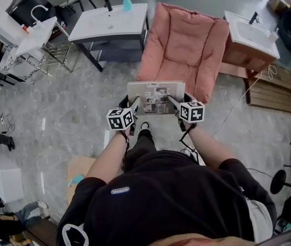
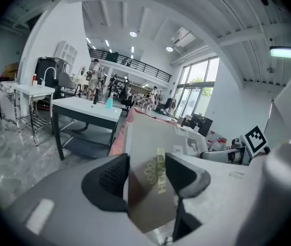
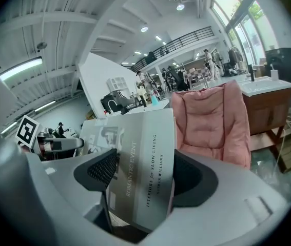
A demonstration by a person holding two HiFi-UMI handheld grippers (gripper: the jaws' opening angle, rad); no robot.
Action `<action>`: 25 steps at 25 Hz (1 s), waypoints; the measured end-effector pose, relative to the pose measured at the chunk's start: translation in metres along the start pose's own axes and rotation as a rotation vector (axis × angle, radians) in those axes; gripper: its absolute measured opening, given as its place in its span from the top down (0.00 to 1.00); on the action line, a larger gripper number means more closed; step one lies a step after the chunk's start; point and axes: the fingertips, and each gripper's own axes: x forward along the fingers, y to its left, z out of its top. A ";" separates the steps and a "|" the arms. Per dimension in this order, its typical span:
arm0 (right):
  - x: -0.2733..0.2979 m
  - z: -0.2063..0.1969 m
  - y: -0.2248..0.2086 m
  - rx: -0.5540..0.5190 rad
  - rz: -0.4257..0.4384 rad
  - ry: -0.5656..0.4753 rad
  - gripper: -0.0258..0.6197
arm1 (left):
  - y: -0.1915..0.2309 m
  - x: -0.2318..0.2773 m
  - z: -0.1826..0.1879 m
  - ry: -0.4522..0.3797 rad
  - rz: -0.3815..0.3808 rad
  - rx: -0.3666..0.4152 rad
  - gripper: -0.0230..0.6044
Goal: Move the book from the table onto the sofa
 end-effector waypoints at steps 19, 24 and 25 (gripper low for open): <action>0.081 0.055 -0.065 0.177 -0.232 -0.059 0.44 | 0.046 0.161 0.084 0.117 -0.263 0.120 0.60; 0.093 0.060 -0.077 0.243 -0.315 -0.077 0.44 | 0.049 0.198 0.095 0.179 -0.355 0.159 0.60; 0.093 0.059 -0.080 0.258 -0.331 -0.083 0.44 | 0.049 0.205 0.095 0.193 -0.373 0.169 0.60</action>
